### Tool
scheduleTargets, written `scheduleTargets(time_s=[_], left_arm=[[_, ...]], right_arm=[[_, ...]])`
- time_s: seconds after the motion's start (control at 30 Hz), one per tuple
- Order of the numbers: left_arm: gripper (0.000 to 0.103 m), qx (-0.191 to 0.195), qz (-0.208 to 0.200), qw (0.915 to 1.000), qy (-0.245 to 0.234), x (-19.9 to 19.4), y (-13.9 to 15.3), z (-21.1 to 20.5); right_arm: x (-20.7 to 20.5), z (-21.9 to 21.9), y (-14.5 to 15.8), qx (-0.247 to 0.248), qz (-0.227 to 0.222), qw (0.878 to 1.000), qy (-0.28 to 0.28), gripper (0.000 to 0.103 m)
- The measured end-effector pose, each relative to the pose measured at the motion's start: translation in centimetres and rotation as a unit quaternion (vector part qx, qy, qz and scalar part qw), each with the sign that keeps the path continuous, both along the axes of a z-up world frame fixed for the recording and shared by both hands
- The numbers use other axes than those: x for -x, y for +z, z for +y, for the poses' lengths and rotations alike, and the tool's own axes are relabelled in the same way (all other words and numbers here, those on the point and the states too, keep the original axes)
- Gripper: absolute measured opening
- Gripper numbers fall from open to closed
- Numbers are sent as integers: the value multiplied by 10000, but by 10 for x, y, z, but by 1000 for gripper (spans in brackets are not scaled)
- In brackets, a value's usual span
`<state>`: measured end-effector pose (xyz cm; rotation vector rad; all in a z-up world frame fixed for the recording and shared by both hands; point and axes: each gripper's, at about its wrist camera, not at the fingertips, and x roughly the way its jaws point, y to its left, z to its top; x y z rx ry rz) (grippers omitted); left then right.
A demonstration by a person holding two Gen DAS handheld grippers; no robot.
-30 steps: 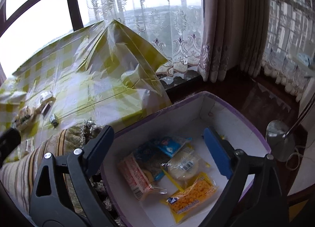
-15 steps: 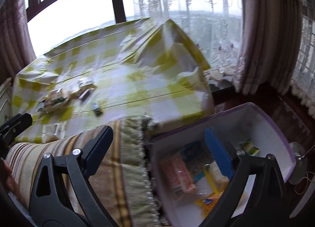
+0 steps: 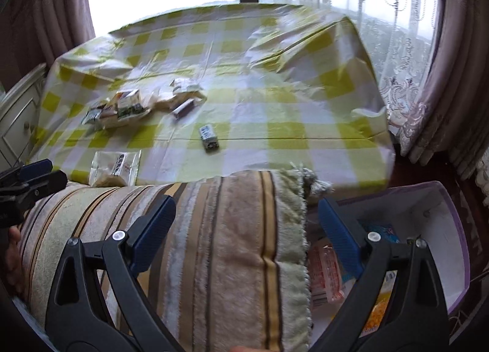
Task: Organize snacks
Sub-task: 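Move both tools back over the table toward the remaining snacks, then grasp the white jujube-nut bag with the left tool while the right tool grasps a small blue-white packet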
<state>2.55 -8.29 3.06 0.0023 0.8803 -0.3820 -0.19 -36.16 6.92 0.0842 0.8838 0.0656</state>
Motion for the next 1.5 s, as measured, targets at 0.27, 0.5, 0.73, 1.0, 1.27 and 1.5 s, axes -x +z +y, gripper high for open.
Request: scheduleTargets(time_s=[0.27,0.5,0.73,1.0,1.27,1.5], left_arm=[[79,-623,360,9951,-685,-26,-26,-7],[79,-1271,135,9779,-1657,-50,-29,-30],[79,-1537,145,9561,-2491,-73,-42,-43],[62,-1408,508,9375,-3141,-94,-56,-49],[53,-792,755,9555,-2738,-108,-54,-38],[51,-371,898,9759,-1955,-114,-52,-39]], right_arm=[[-34,27,-16,190,296,9986,394,89],[-60,38,-29,287,511,9971,491,87],[-83,40,-42,224,707,9956,573,86],[-97,47,-49,135,769,9943,730,82],[-113,51,-51,156,731,9948,698,78],[-130,50,-59,74,876,9945,563,67]])
